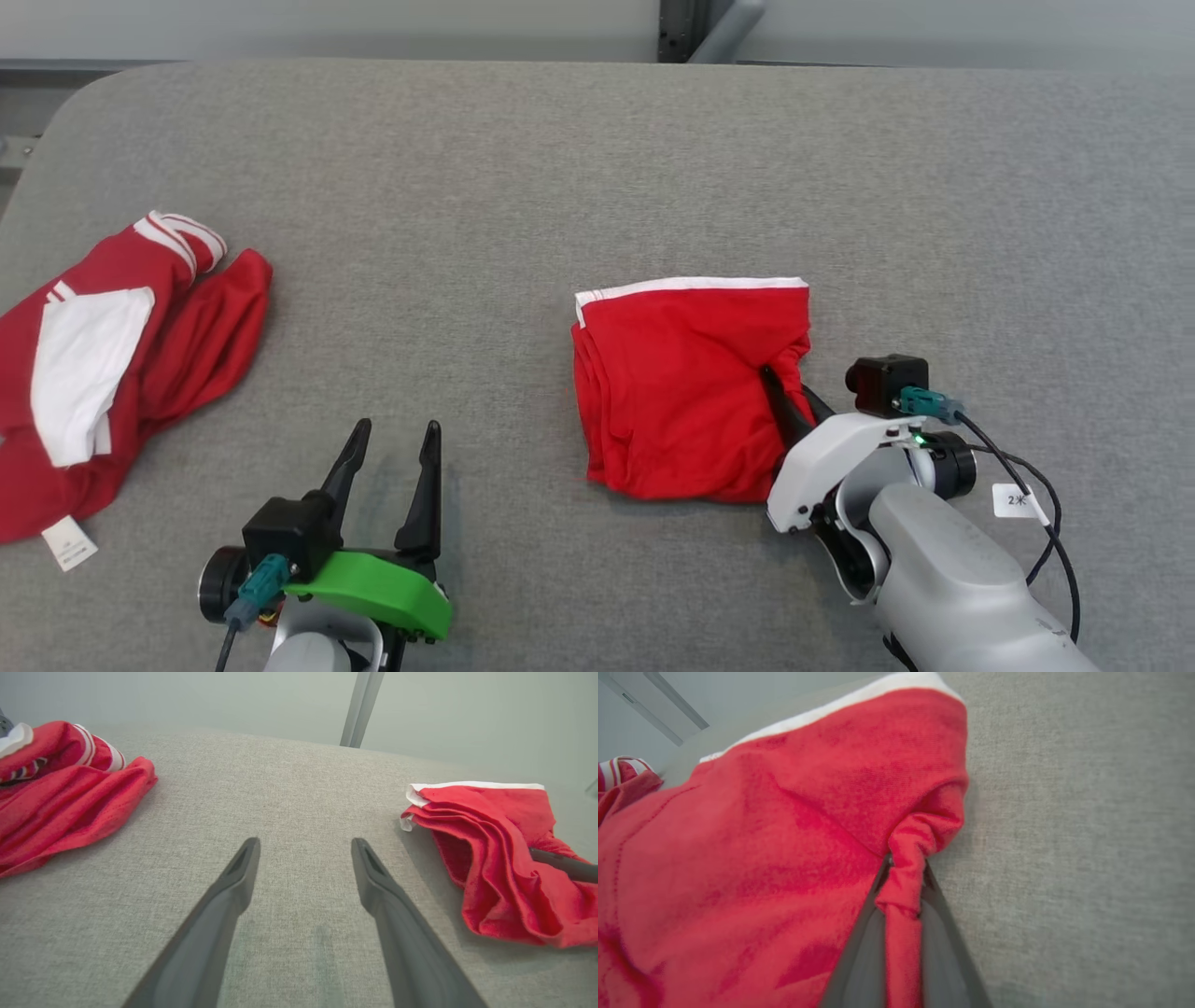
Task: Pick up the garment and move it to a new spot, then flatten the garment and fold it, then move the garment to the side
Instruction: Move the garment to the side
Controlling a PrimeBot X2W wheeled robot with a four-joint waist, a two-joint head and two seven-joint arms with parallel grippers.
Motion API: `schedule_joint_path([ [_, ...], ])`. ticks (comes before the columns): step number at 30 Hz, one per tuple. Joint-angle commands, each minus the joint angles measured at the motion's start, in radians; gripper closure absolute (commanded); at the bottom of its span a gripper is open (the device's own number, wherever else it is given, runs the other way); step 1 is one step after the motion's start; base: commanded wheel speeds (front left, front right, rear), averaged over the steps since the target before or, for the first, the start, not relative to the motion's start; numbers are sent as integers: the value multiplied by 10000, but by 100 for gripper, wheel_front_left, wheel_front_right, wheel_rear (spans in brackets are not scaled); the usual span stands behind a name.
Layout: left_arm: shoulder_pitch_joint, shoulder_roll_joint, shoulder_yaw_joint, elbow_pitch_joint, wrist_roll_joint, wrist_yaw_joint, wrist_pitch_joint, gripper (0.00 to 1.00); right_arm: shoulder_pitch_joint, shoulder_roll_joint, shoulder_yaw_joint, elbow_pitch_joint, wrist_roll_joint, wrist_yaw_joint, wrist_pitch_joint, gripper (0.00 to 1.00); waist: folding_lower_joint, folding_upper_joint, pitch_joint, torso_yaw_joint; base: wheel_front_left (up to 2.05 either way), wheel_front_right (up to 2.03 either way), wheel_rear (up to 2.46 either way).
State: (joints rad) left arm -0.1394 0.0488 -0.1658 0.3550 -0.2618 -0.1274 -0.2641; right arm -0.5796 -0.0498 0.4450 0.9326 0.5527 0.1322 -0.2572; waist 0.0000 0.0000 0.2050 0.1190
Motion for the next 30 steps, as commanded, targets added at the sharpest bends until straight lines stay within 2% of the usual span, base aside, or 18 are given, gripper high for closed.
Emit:
schedule_joint_path([
  [1, -48, 33, 22, -66, 45, -43, -2, 0, 134, -145, 10, 62, 48, -28, -60, 100, 0, 0, -409, -750, 0, 0, 0],
  [9, 229, 33, -103, -181, 74, -44, -2, 0, 946, -401, 196, -522, 56, -27, -77, 100, 0, 0, -1043, -3829, 0, 0, 0],
  [10, 243, 35, -110, -199, 45, -45, -2, 0, 1088, -473, 318, -670, 51, -27, -79, 100, 0, 0, -1100, -4627, 0, 0, 0],
  [13, 218, 35, -155, -214, 29, -45, -2, 0, 1217, -527, 420, -973, 64, -24, -81, 100, 0, 0, -1067, -5600, 0, 0, 0],
  [16, 105, 38, -196, -170, 81, -46, -2, 0, 1352, -499, 589, -1365, 64, -21, -82, 100, 0, 0, -918, -6208, 0, 0, 0],
  [19, -5, 38, -261, -121, 160, -46, -2, 0, 1452, -506, 628, -1694, 111, -22, -83, 100, 0, 0, -705, -6439, 0, 0, 0],
  [23, -155, 111, -357, -123, 328, -46, -2, 0, 1288, -427, 636, -1974, -62, -21, -83, 100, 0, 0, -340, -6266, 0, 0, 0],
  [27, -418, 320, -323, -127, 509, -37, -2, 0, 531, -322, 745, -2245, -432, -18, -84, 100, 0, 0, 396, -5522, 0, 0, 0],
  [30, -635, 550, -382, -140, 589, -38, -2, 0, -279, -453, 597, -1983, -671, -22, -84, 100, 0, 0, 975, -4940, 0, 0, 0],
])
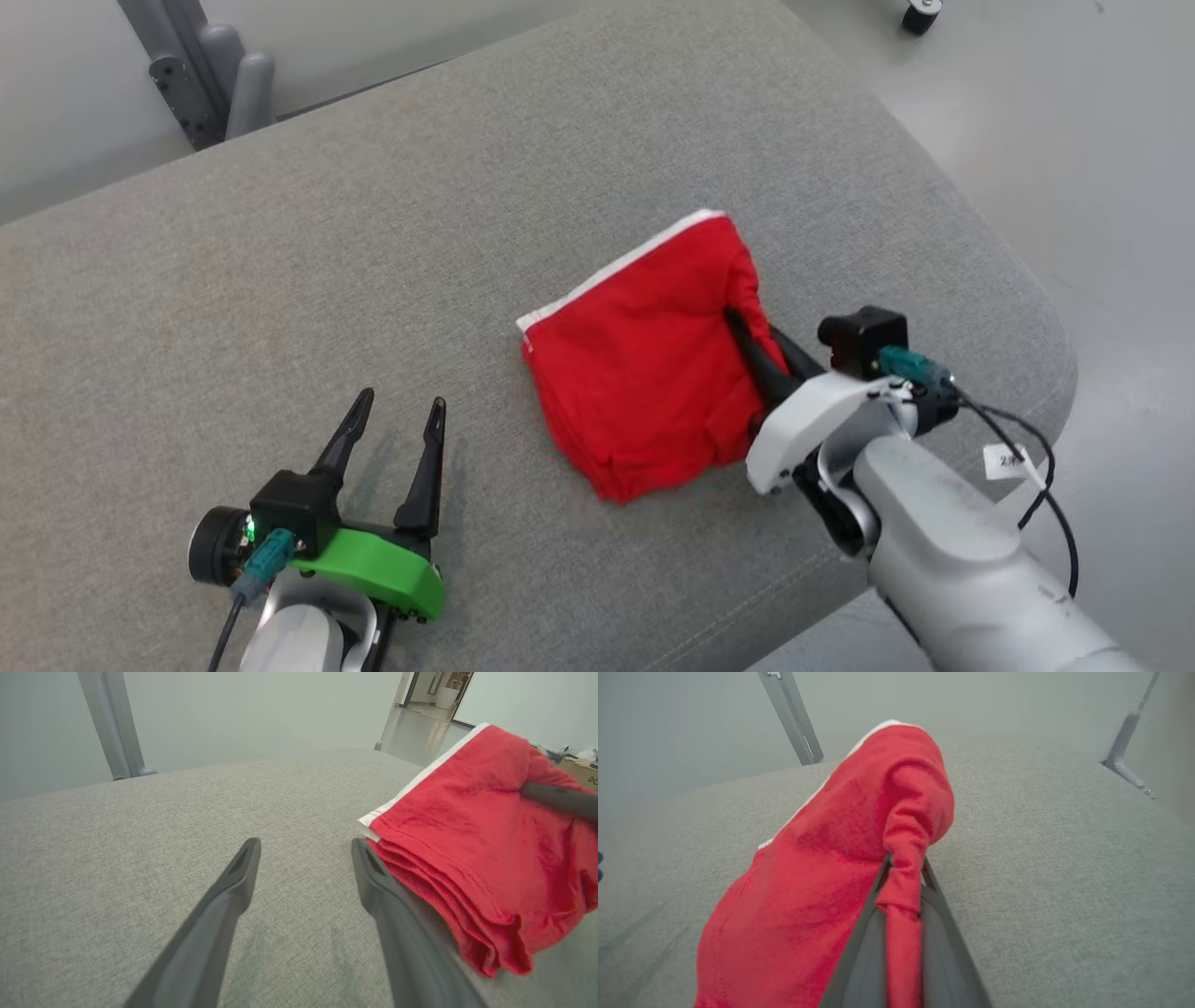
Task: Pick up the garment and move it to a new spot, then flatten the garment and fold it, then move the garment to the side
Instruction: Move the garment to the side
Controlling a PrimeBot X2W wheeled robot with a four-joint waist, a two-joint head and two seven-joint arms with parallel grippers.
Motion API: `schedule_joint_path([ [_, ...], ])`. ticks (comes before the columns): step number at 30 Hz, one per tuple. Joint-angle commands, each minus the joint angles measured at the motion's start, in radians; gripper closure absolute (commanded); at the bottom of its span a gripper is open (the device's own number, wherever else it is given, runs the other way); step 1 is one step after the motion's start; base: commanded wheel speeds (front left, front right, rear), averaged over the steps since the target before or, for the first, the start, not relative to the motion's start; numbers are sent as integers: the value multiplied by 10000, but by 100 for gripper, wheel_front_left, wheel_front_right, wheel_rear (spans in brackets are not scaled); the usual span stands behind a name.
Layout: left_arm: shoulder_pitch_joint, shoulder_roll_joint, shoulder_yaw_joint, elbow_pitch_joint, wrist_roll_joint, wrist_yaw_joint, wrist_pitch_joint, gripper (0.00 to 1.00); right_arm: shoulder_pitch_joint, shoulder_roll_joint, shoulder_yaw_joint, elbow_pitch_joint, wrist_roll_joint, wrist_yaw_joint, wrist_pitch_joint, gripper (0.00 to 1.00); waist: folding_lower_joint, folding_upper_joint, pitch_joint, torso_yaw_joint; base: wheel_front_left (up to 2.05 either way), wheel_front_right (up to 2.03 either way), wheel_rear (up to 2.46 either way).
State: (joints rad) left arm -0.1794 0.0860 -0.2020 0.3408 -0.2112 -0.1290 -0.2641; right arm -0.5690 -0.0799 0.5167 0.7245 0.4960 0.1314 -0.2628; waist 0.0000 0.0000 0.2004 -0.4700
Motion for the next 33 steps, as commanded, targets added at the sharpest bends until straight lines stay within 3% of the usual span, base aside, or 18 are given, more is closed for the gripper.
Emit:
schedule_joint_path([
  [1, -339, 238, 6, -3, 69, -22, -2, 0, -717, -210, -290, 249, -142, -14, -28, 100, 0, 0, 1240, 1177, 0, 0, 0],
  [7, -997, 565, -27, -259, 236, -22, -2, 0, -2220, -744, -1415, 1398, -418, -14, -27, 100, 0, 0, 2133, 2364, 0, 0, 0],
  [10, -1219, 742, -1, -380, 343, -23, -1, 0, -2992, -1389, -2013, 2290, -903, -14, -29, 100, 0, 0, 2492, 2845, 0, 0, 0],
  [19, -1281, 936, 167, -651, 430, -23, -2, 0, -3931, -3174, -4139, 4719, -2574, -15, -29, 100, 0, 0, 3052, 3365, 0, 0, 0],
  [20, -1269, 945, 188, -662, 435, -23, -2, 0, -3957, -3381, -4405, 4828, -2767, -15, -29, 97, 0, 0, 3073, 3365, 0, 0, 0],
  [22, -1272, 934, 230, -683, 462, -23, -2, 0, -4007, -3863, -5151, 4893, -3219, -15, -29, 0, 0, 0, 3113, 3354, 0, 0, 0],
  [28, -1337, 762, 386, -693, 592, 0, 6, 0, -3511, -4302, -7780, 3956, -4870, -15, -29, 0, 0, 0, 3004, 3311, 0, 0, 0],
  [30, -1321, 657, 468, -692, 595, 0, 7, 0, -3320, -3812, -8534, 3057, -5358, -13, -27, 0, 0, 0, 2882, 3328, 0, 0, 0],
  [33, -1247, 472, 728, -684, 596, 4, 6, 0, -2988, -2931, -8631, 1388, -5669, -13, -27, 0, 0, 0, 2581, 3369, 0, 0, 0],
])
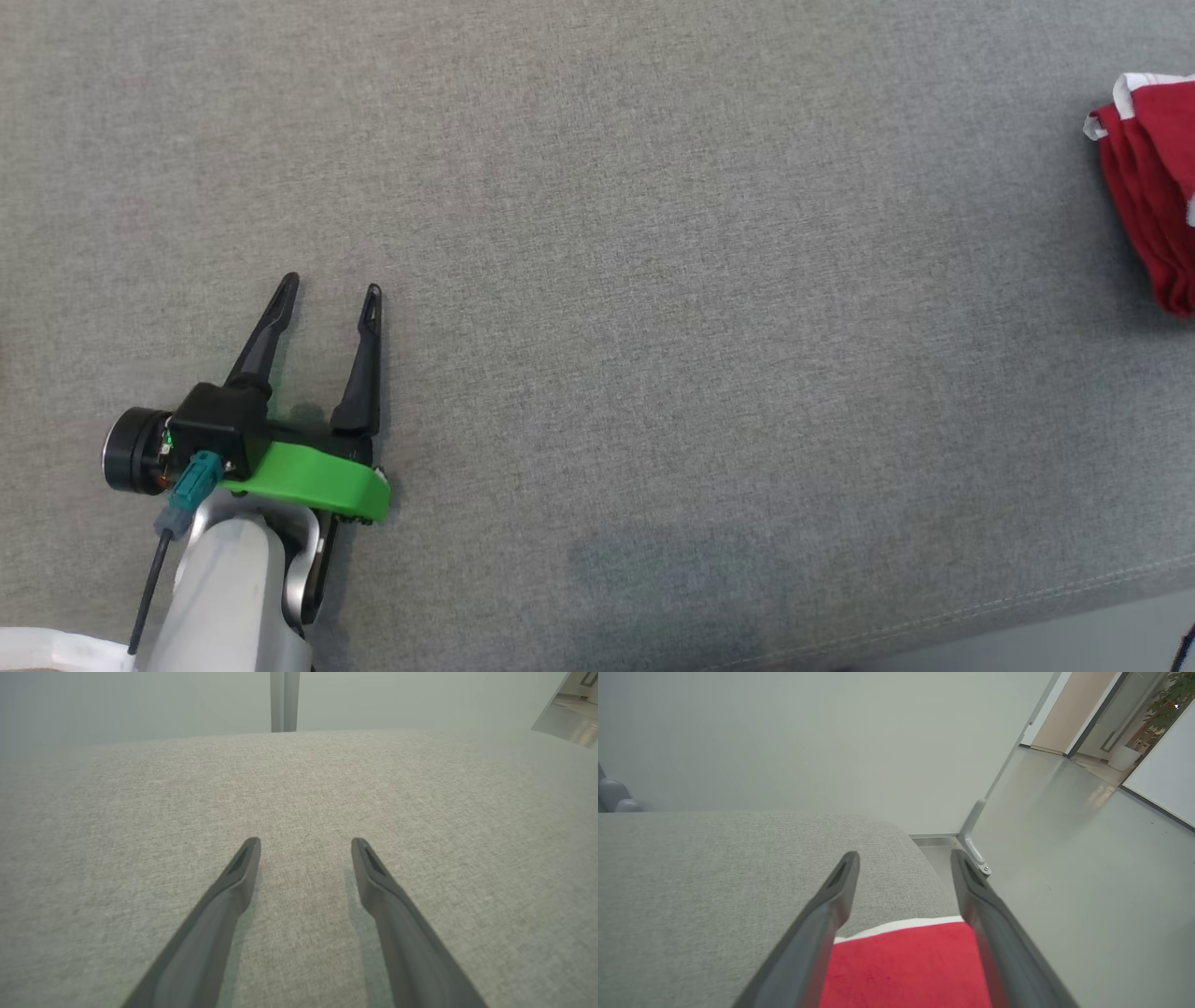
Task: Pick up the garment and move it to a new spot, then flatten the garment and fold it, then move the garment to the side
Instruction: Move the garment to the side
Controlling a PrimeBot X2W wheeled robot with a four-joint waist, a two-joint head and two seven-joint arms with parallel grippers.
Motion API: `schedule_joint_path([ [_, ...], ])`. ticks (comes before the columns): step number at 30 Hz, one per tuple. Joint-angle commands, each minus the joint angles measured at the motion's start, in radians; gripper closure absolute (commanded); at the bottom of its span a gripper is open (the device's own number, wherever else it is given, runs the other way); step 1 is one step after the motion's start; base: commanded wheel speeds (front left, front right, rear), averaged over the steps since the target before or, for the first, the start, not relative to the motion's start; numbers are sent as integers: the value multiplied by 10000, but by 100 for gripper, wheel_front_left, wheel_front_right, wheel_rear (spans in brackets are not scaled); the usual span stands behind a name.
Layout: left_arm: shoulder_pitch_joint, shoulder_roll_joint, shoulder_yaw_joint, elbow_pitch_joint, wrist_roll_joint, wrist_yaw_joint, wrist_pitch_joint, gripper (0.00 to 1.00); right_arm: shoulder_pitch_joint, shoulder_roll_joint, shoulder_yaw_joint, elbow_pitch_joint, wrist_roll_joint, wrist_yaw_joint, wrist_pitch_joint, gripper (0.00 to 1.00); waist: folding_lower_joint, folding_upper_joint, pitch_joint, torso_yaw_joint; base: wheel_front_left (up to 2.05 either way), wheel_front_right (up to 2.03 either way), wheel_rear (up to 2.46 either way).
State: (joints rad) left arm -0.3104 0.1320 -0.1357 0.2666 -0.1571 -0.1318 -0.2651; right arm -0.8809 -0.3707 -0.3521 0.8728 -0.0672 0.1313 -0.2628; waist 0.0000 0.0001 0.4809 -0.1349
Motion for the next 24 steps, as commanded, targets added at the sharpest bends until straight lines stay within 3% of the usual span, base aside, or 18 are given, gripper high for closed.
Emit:
schedule_joint_path([
  [1, 99, -68, 160, 64, 60, 34, 14, 0, 354, 295, 138, -616, 35, -16, -29, 0, 0, -1, -341, 36, 0, 0, 0],
  [5, 279, -312, 404, 164, 64, 33, 12, 0, 1262, 1340, 561, -2337, 499, -13, -29, 0, 0, -1, -915, 184, 0, 0, 0],
  [10, 548, -552, 722, 424, -17, 32, 9, 0, 2646, 2074, 1608, -3586, 983, -14, -29, 0, 0, -1, -1610, 446, 0, 0, 0],
  [24, 1595, -801, 1371, 909, -138, 61, 9, 0, 5959, 2981, 3154, -4558, 2028, -13, -29, 0, 0, -1, -3491, 1214, 0, 0, 0],
])
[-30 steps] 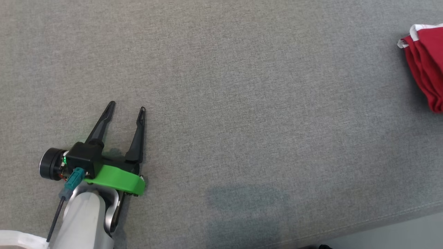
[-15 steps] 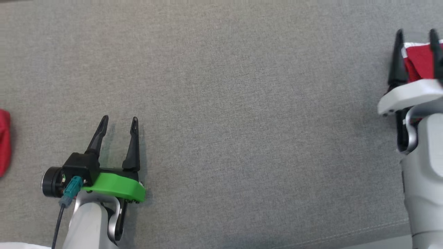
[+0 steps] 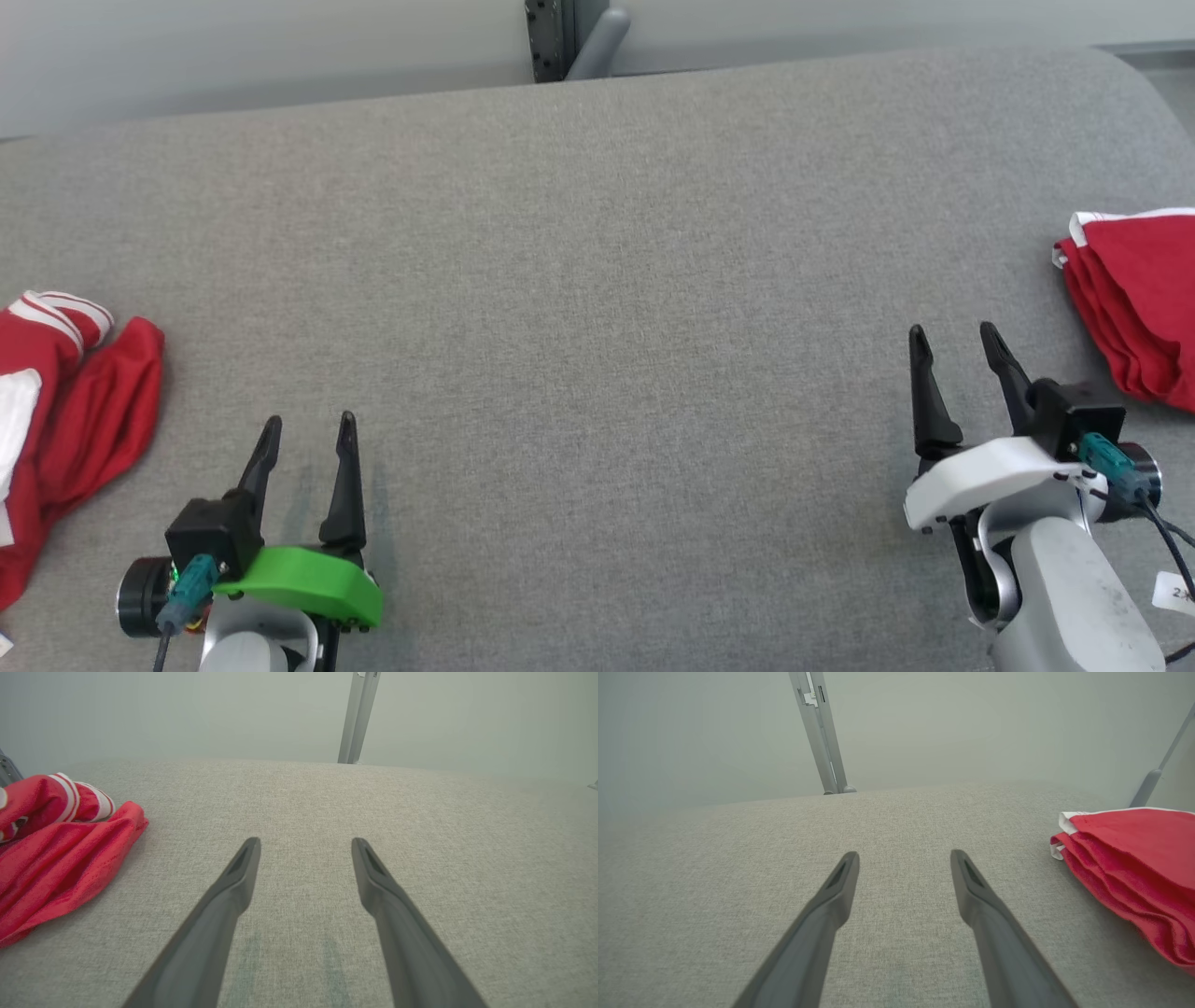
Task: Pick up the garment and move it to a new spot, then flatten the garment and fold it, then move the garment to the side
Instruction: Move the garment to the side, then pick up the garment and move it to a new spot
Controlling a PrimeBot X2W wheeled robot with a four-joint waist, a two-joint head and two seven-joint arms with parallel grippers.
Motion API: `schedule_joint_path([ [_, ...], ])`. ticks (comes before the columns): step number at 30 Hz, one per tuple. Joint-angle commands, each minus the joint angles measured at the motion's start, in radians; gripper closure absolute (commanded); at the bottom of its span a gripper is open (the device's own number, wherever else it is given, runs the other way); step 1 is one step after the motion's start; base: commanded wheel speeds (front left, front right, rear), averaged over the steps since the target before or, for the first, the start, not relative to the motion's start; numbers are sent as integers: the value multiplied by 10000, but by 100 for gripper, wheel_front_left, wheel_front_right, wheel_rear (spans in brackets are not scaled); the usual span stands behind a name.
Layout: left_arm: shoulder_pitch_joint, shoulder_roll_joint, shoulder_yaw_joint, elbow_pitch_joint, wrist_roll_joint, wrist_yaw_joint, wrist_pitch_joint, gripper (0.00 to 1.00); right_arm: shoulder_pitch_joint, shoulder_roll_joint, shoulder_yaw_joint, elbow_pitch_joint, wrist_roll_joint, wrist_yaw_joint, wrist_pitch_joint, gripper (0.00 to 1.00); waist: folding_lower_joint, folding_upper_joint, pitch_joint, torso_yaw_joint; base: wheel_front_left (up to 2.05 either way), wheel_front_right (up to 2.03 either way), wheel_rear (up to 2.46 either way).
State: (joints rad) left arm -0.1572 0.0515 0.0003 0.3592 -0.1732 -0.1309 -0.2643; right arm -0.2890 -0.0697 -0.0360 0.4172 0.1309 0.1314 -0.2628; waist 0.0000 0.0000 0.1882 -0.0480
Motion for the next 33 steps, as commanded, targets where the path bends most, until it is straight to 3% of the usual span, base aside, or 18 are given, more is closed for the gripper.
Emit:
schedule_joint_path([
  [1, 174, 1, 36, 15, 31, 51, 2, 0, 184, -7, -40, -89, 119, -15, -29, 0, 0, 0, -730, 382, 0, 0, 0],
  [9, 1089, 2, -104, 6, -205, 221, 2, 0, 1272, 107, -48, -817, 209, -15, -29, 0, 0, 0, -1701, 570, 0, 0, 0],
  [19, 1132, 4, 61, -290, -412, 471, 2, 0, 1464, 95, 339, -1028, 217, -13, -29, 0, 0, 0, -1381, 1023, 0, 0, 0],
  [33, 1034, 6, 840, -84, -755, 912, 2, 0, 1041, -27, 2225, -498, 530, -13, -29, 0, 0, 0, -1069, 4658, 0, 0, 0],
])
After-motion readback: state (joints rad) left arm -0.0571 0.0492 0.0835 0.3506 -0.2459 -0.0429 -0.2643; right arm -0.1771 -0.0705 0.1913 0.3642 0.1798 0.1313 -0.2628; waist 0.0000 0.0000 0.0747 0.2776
